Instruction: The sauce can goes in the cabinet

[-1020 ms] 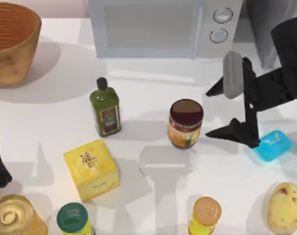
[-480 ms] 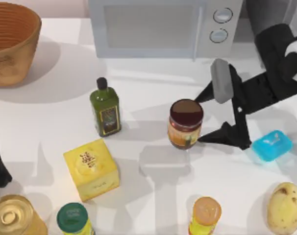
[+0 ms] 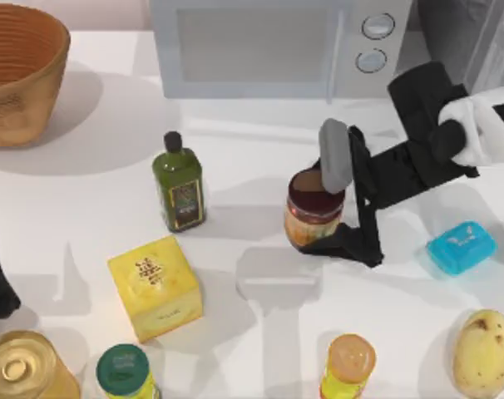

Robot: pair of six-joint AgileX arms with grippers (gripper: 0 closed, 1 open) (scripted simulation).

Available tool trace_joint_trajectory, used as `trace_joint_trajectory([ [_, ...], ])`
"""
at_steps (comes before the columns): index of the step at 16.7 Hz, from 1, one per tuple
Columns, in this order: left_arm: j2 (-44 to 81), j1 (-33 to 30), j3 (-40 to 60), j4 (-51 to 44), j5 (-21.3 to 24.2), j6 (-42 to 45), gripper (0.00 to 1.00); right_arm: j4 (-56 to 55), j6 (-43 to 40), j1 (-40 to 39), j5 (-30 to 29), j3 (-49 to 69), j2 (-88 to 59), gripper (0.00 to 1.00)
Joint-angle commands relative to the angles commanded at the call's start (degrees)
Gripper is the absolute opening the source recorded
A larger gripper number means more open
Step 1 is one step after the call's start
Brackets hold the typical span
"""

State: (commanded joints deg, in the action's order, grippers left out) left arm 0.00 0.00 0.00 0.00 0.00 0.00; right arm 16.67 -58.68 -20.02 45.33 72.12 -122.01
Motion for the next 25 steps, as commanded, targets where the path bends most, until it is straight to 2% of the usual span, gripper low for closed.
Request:
trace_joint_trajectory([
  [6,0.0,0.0,0.0,0.0,0.0,0.0,1.00,-2.7,1.8,-1.3,-0.5,-0.1,-1.3,1.00],
  [19,0.0,0.0,0.0,0.0,0.0,0.0,1.00,-2.7,1.8,-1.3,-0.5,-0.1,-1.3,0.02],
  [25,0.0,0.0,0.0,0.0,0.0,0.0,1.00,-2.7,1.8,-1.3,-0.5,-0.1,-1.3,0.00],
])
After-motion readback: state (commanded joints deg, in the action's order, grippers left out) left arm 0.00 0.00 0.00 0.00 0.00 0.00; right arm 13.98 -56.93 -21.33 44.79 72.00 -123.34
